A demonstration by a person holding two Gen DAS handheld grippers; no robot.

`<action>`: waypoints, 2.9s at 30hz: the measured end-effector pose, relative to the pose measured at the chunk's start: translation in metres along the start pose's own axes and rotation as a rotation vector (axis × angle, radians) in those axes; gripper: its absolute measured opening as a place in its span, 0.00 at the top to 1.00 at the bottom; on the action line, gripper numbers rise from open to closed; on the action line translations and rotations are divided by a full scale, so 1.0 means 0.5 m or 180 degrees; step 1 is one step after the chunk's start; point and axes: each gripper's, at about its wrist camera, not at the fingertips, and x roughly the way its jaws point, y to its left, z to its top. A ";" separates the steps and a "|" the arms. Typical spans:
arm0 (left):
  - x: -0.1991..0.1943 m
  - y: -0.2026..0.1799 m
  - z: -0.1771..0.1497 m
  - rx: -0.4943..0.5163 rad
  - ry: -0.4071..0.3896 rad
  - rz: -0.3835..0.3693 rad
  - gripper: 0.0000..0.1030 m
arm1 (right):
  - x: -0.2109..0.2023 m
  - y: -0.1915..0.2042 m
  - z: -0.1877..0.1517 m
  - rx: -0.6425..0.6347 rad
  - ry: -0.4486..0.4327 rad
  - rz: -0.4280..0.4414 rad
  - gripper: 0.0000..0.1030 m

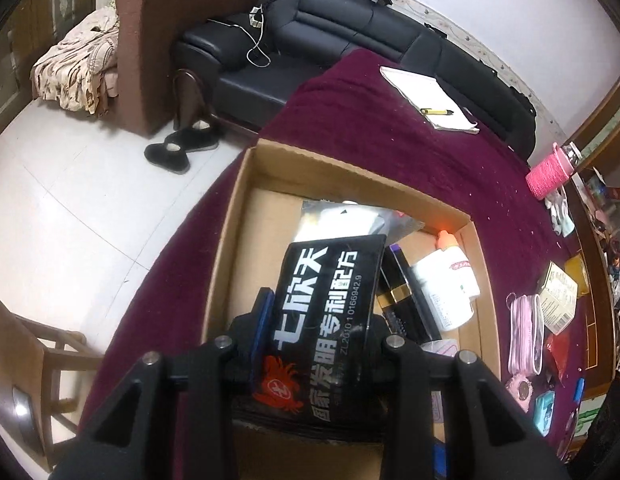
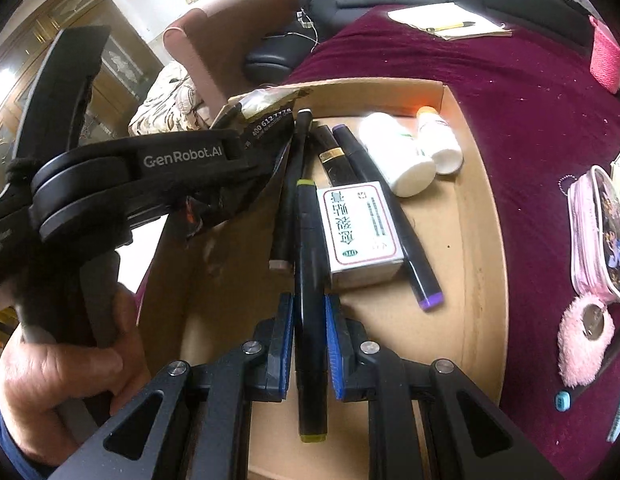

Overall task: Organize objects
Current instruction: 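Carry the packet and marker into the cardboard tray and open both tools, then grasp the pink fuzzy round item with left tool while right tool grasps blue tissue pack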

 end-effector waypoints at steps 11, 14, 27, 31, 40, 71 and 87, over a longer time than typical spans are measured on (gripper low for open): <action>0.007 -0.011 0.013 -0.0013 -0.0124 -0.0062 0.56 | 0.002 -0.005 0.001 -0.0040 -0.0032 -0.0003 0.82; 0.003 -0.013 0.012 -0.0039 -0.0155 -0.0156 0.41 | -0.011 -0.003 -0.003 -0.0072 -0.0082 -0.0006 0.82; -0.066 -0.014 -0.045 -0.0064 -0.0229 -0.0285 0.39 | -0.100 -0.052 -0.057 -0.0035 -0.0199 0.0192 0.82; -0.104 -0.057 -0.077 0.0100 -0.0311 -0.0425 0.38 | -0.140 -0.096 -0.086 0.0046 -0.0227 0.0240 0.82; -0.119 -0.255 -0.171 0.0973 -0.0144 -0.0722 0.33 | -0.275 -0.267 -0.150 0.0334 -0.0600 -0.0016 0.53; 0.065 -0.479 -0.291 0.1732 0.0198 -0.0368 0.63 | -0.257 -0.448 -0.219 0.0210 -0.0404 -0.1229 0.24; 0.006 -0.449 -0.326 0.1516 0.0026 -0.0719 0.67 | -0.311 -0.469 -0.271 0.0569 -0.0673 -0.0876 0.55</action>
